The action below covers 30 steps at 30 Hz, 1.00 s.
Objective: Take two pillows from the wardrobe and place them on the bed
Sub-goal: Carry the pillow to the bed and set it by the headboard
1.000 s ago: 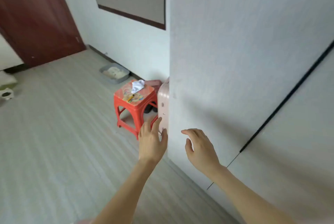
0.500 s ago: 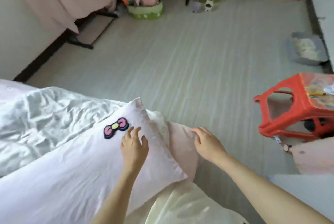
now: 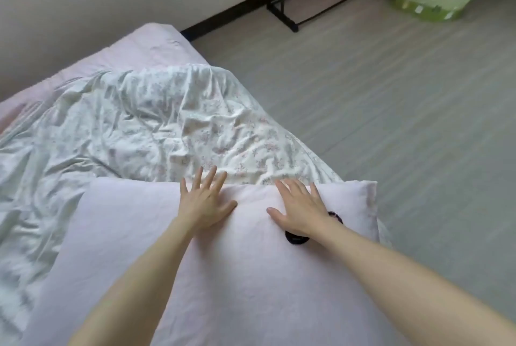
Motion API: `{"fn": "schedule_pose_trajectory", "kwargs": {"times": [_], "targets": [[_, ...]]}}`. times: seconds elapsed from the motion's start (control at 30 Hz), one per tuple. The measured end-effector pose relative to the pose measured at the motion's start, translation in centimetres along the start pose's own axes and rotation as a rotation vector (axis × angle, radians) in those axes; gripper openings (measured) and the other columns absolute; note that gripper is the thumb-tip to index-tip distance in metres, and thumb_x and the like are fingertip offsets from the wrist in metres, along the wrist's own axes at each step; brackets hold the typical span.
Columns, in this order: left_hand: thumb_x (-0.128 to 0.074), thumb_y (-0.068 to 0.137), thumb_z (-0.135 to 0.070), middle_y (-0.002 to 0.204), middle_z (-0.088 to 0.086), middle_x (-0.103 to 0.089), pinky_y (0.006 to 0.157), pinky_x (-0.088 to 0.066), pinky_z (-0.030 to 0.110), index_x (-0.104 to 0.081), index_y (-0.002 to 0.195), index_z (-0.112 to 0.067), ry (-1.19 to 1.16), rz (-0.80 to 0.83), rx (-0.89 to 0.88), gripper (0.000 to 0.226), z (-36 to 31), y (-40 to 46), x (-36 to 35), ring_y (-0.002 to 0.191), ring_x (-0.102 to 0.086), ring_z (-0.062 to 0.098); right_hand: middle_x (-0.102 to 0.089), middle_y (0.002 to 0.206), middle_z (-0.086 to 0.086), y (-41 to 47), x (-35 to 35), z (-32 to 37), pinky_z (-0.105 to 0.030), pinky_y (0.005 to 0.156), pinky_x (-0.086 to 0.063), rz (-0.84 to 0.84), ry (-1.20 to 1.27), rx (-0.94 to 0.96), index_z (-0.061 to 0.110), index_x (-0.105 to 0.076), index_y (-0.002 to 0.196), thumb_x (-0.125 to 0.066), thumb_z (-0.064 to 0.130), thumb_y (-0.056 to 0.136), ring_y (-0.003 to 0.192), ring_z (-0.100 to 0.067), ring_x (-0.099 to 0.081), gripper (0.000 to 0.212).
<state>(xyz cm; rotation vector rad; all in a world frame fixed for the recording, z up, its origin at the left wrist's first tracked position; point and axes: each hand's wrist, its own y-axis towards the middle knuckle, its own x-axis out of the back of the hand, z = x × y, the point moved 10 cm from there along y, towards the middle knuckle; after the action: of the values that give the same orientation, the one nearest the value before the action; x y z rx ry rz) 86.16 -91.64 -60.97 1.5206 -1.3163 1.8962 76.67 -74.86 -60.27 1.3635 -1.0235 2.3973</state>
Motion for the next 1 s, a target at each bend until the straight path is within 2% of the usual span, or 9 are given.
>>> {"fn": "schedule_pose_trajectory", "kwargs": {"times": [0.1,0.17,0.27,0.37,0.47,0.57,0.73,0.87,1.0], "targets": [[-0.024,0.088,-0.062,0.148,0.002,-0.034,0.111,-0.004,0.055,-0.032,0.137,-0.020,0.044,0.093,0.051,0.065,1.1,2.3,-3.0,0.140,-0.018,0.022,-0.020,0.151,-0.009,2.8,-2.7,-0.8,-0.050,0.113,-0.006,0.103,-0.028,-0.033,0.022,-0.001,0.146,-0.031,0.062,0.086,0.139,-0.024,-0.015,0.078],[-0.022,0.091,-0.053,0.126,0.007,-0.056,0.106,-0.022,0.045,-0.054,0.110,-0.015,0.035,-0.055,0.042,0.053,0.5,2.3,-2.0,0.124,-0.041,0.025,-0.034,0.141,-0.011,3.2,-2.8,-1.0,-0.047,0.107,-0.019,0.082,-0.081,-0.040,0.018,-0.013,0.144,-0.030,0.065,0.084,0.130,-0.026,-0.028,0.078],[-0.024,0.088,-0.048,0.089,0.013,-0.068,0.083,-0.036,0.039,-0.053,0.076,-0.013,-0.168,-0.293,0.072,0.047,-0.1,-0.1,0.8,0.093,-0.056,0.031,-0.047,0.128,-0.011,2.4,-1.5,0.1,-0.044,0.098,-0.028,0.039,-0.169,0.043,0.012,-0.037,0.127,-0.029,0.065,0.085,0.119,-0.027,-0.038,0.068],[-0.020,0.083,-0.050,0.067,0.013,-0.064,0.072,-0.039,0.037,-0.051,0.065,-0.012,-0.301,-0.445,0.112,0.052,-0.6,-4.8,4.0,0.071,-0.058,0.032,-0.056,0.116,-0.011,0.3,0.6,1.1,-0.042,0.095,-0.031,0.026,-0.139,0.120,0.012,-0.045,0.115,-0.031,0.061,0.087,0.109,-0.028,-0.046,0.058],[-0.026,0.084,-0.046,0.056,0.014,-0.061,0.058,-0.034,0.033,-0.053,0.058,-0.008,-0.324,-0.533,0.168,0.053,-1.9,-9.5,7.6,0.058,-0.057,0.034,-0.060,0.100,-0.008,-3.8,3.6,2.1,-0.040,0.088,-0.038,-0.147,-0.072,0.215,0.012,-0.051,0.097,-0.028,0.062,0.085,0.094,-0.027,-0.050,0.056],[-0.036,0.086,-0.039,0.039,0.012,-0.047,0.053,-0.026,0.027,-0.030,0.049,-0.015,-0.285,-0.676,0.156,0.044,-4.8,-14.3,11.8,0.038,-0.047,0.033,-0.055,0.090,-0.006,-9.0,6.4,2.3,-0.036,0.074,-0.037,-0.312,0.016,0.314,0.011,-0.051,0.086,-0.026,0.061,0.077,0.085,-0.025,-0.048,0.058],[-0.039,0.087,-0.035,0.035,0.008,-0.040,0.052,-0.025,0.025,-0.023,0.054,-0.020,-0.225,-0.754,0.057,0.040,-13.1,-18.9,17.8,0.034,-0.042,0.031,-0.059,0.093,-0.005,-15.6,12.2,0.9,-0.033,0.070,-0.044,-0.401,0.164,0.499,0.011,-0.049,0.111,-0.037,0.045,0.083,0.084,-0.023,-0.055,0.046],[-0.025,0.096,-0.043,0.036,0.003,-0.036,0.049,-0.024,0.026,-0.021,0.056,-0.022,-0.195,-0.876,-0.048,0.046,-22.6,-21.6,22.5,0.035,-0.037,0.026,-0.057,0.071,-0.003,-21.5,17.8,-3.1,-0.023,0.057,-0.035,-0.680,0.159,0.569,0.013,-0.047,0.088,-0.027,0.033,0.096,0.068,-0.015,-0.044,0.029],[-0.023,0.098,-0.042,0.038,0.002,-0.036,0.052,-0.026,0.031,-0.024,0.057,-0.023,-0.179,-0.941,-0.150,0.045,-33.3,-22.4,25.0,0.035,-0.036,0.024,-0.056,0.069,-0.001,-26.0,22.4,-12.2,-0.025,0.056,-0.033,-0.826,0.080,0.549,0.015,-0.048,0.085,-0.039,0.021,0.086,0.066,-0.017,-0.044,0.011]]}}
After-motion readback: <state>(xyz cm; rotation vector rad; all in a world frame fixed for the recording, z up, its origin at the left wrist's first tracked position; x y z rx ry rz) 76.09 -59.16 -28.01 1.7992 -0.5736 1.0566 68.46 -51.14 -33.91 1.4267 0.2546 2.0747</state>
